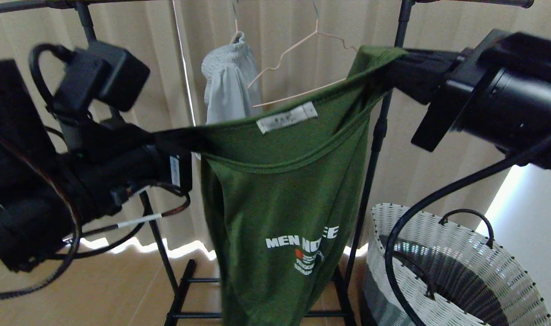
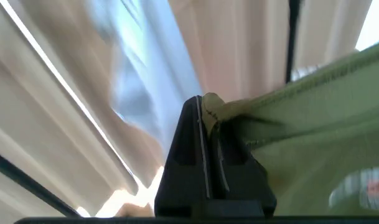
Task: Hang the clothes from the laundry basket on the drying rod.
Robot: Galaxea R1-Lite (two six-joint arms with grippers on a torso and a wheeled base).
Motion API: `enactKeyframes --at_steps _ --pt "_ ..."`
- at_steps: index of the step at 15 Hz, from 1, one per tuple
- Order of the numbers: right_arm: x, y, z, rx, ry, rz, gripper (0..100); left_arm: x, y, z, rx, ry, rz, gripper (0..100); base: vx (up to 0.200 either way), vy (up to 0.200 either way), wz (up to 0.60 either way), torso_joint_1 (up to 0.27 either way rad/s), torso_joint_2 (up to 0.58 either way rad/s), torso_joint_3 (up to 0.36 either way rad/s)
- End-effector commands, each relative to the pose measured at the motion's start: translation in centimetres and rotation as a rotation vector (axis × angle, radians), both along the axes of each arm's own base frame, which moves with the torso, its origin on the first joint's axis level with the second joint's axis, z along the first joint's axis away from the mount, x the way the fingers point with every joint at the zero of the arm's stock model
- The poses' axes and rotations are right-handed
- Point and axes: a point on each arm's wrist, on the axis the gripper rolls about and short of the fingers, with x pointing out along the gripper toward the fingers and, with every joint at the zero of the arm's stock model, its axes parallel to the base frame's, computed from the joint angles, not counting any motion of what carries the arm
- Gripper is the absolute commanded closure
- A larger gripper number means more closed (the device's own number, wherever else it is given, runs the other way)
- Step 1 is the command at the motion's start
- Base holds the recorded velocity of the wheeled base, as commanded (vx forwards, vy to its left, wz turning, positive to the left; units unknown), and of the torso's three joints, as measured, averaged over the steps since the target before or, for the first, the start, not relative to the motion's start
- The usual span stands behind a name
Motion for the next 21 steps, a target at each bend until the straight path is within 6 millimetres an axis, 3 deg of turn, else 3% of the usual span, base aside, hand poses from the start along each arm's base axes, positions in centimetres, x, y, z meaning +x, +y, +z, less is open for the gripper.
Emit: enactKeyframes --at_steps 1,4,5,7,11,17,19,21 --pt "0.3 -0.4 0.9 0.023 -0.023 -0.022 100 -0.5 0.8 5.2 -0.059 -0.096 0.016 100 0.0 0.0 0.0 0.0 0.0 0.0" --pt "0.9 -1.7 0.8 0.025 -0.025 -0.079 100 -0.6 0.3 6.4 -0.077 -0.12 -0.009 100 0.0 0.0 0.0 0.0 0.0 0.0" --pt "0.6 -2.3 -0.2 0.007 -0.004 -0.089 100 -0.3 -0.6 5.0 -0.049 -0.079 -0.03 100 0.0 0.0 0.0 0.0 0.0 0.0" --pt "0.2 -3.2 -1.3 -0.019 0.022 -0.111 100 -0.2 -1.0 4.4 -0.033 -0.062 -0.038 100 0.0 0.0 0.0 0.0 0.0 0.0" --pt "1.2 -5.0 -1.1 -0.012 0.016 -0.202 100 -0.3 -1.2 4.7 -0.013 -0.084 -0.045 100 0.0 0.0 0.0 0.0 0.0 0.0" --pt "1.8 -5.6 -1.2 -0.017 0.02 -0.245 100 -1.0 -2.1 4.6 -0.011 -0.079 -0.093 100 0.0 0.0 0.0 0.0 0.0 0.0" --pt "3.5 -6.5 -1.7 -0.031 0.037 -0.317 100 -0.8 -2.4 4.3 -0.007 -0.071 -0.098 100 0.0 0.0 0.0 0.0 0.0 0.0" --pt "3.5 -6.8 -1.8 -0.03 0.039 -0.326 100 -0.8 -2.4 4.3 -0.007 -0.071 -0.098 100 0.0 0.0 0.0 0.0 0.0 0.0"
